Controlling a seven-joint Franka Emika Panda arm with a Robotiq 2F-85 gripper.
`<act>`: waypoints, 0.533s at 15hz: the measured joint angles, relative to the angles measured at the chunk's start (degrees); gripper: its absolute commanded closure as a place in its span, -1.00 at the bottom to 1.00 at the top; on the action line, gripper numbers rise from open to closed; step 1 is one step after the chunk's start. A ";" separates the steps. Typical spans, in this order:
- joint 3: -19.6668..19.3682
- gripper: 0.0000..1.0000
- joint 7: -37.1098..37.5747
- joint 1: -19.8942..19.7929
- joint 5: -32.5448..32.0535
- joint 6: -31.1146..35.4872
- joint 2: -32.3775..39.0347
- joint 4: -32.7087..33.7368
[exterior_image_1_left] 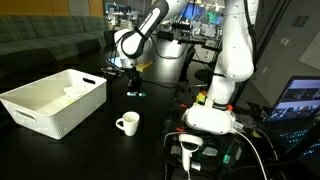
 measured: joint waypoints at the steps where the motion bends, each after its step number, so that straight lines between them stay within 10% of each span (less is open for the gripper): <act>1: 0.57 0.79 -2.49 -0.02 0.00 -1.89 -0.44 0.42; 8: 4.61 0.78 -18.69 0.00 0.00 -16.04 0.26 7.92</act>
